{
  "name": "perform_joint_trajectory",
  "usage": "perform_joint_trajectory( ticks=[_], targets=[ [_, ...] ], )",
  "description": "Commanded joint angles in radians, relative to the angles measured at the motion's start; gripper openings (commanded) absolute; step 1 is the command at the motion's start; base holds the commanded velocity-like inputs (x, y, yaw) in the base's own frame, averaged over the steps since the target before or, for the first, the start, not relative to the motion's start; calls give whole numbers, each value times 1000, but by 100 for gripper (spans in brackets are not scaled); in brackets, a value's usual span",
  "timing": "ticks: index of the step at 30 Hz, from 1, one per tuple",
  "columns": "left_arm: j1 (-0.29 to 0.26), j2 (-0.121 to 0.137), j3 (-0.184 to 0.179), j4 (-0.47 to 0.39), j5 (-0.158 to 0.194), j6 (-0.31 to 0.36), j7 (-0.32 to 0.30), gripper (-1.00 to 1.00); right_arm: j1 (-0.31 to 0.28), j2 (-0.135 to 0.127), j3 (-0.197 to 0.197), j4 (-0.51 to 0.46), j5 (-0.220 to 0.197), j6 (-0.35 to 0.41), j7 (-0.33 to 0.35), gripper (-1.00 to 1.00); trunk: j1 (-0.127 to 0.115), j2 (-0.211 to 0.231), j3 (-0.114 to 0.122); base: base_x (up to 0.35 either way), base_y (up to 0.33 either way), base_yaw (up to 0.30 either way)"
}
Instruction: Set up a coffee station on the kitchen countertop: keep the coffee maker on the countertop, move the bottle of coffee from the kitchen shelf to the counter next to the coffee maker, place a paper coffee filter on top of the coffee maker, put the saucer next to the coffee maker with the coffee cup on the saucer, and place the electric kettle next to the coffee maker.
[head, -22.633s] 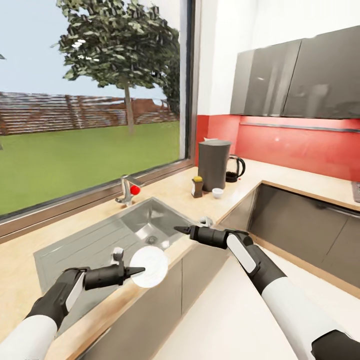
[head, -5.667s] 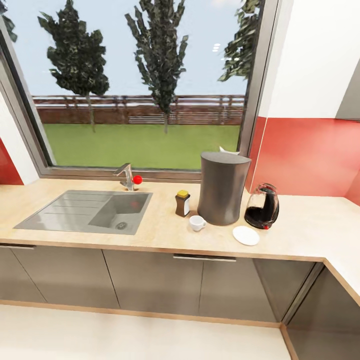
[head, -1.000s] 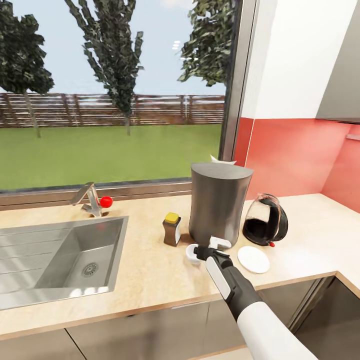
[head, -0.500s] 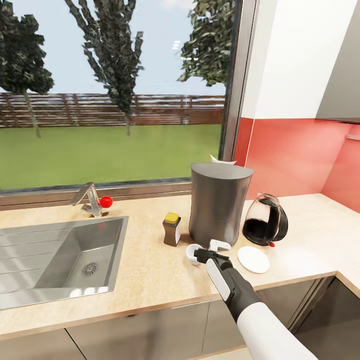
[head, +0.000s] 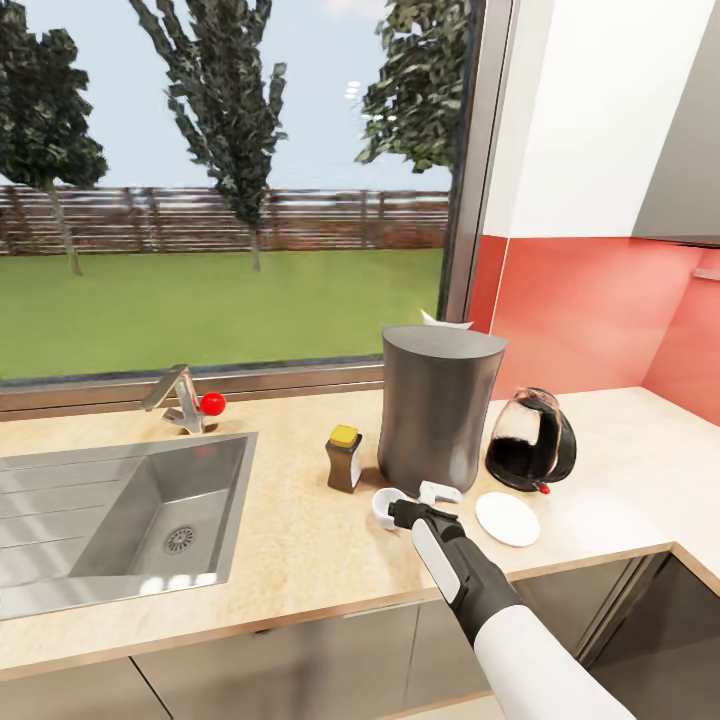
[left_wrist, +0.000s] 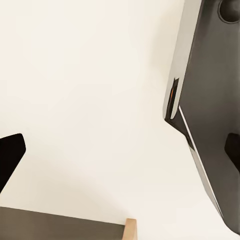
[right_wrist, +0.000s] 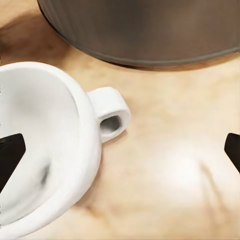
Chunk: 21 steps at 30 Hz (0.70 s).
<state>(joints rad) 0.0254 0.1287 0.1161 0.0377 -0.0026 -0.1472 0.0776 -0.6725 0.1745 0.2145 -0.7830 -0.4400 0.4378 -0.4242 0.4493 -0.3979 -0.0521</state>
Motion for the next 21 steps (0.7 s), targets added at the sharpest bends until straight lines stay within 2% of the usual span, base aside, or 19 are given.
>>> perform_joint_trajectory(
  ticks=[1, 20, 21],
  targets=[
    [-1, 0, 7, 2, 0, -6, 1, 100, -1, 0, 2, -1, -8, 2, -8, 100, 1, -2, -2, 0, 50, 0],
    [1, 0, 7, 2, 0, -6, 0, 100, -1, 0, 0, 30, -9, 0, -8, 100, 1, -2, -2, 0, 12, 0],
    [1, 0, 7, 2, 0, -6, 0, 100, -1, 0, 1, 31, -9, -1, -8, -100, 1, -2, -2, 0, 0, 0]
  ],
)
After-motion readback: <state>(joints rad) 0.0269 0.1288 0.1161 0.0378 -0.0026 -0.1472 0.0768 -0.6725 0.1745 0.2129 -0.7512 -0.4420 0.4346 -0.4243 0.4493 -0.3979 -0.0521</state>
